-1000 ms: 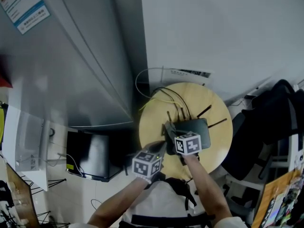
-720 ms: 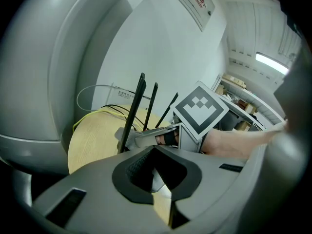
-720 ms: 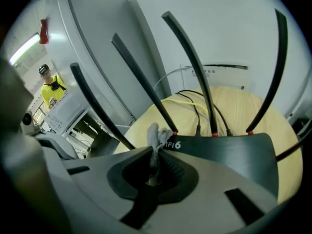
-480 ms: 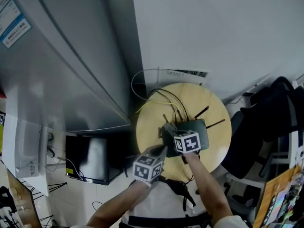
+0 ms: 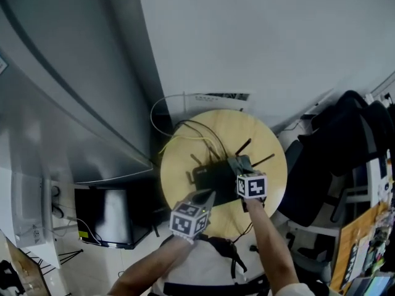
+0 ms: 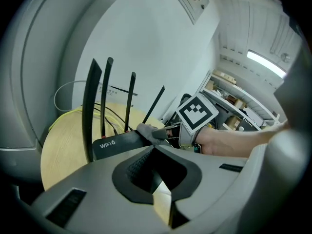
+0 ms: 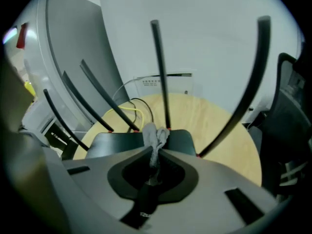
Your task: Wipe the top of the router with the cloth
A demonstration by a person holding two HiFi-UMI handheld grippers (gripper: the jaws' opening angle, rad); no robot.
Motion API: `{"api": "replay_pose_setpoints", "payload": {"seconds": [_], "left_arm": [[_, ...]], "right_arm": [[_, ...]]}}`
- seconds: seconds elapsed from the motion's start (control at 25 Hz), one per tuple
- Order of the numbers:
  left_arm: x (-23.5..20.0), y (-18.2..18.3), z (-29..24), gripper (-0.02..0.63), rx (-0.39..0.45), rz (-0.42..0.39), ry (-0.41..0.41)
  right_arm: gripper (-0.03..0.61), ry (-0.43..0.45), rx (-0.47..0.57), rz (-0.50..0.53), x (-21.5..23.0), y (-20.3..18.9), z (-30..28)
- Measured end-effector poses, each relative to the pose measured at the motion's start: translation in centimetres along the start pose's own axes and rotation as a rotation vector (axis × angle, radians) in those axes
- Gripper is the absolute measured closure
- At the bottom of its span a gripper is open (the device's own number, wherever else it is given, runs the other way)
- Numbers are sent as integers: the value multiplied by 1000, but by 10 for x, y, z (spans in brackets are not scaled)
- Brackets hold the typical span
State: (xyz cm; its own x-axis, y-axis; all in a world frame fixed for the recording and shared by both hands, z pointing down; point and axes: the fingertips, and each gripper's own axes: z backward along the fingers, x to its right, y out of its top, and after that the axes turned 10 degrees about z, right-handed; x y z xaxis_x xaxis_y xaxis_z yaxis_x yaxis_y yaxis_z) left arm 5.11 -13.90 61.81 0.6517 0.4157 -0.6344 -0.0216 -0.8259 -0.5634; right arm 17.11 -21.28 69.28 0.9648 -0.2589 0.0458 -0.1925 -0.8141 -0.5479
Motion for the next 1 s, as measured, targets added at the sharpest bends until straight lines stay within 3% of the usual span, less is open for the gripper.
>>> {"api": "replay_pose_setpoints", "payload": {"seconds": [0.24, 0.48, 0.68, 1.0], "left_arm": [[10, 1, -5, 617, -15, -23, -18], [-2, -6, 2, 617, -24, -5, -2], [-16, -10, 13, 617, -19, 15, 35], [-31, -10, 24, 617, 15, 49, 70]], "right_arm": [[545, -161, 9, -27, 48, -9, 11], [545, -267, 25, 81, 62, -15, 30], [545, -204, -27, 56, 53, -33, 21], [545, -70, 21, 33, -4, -22, 15]]}}
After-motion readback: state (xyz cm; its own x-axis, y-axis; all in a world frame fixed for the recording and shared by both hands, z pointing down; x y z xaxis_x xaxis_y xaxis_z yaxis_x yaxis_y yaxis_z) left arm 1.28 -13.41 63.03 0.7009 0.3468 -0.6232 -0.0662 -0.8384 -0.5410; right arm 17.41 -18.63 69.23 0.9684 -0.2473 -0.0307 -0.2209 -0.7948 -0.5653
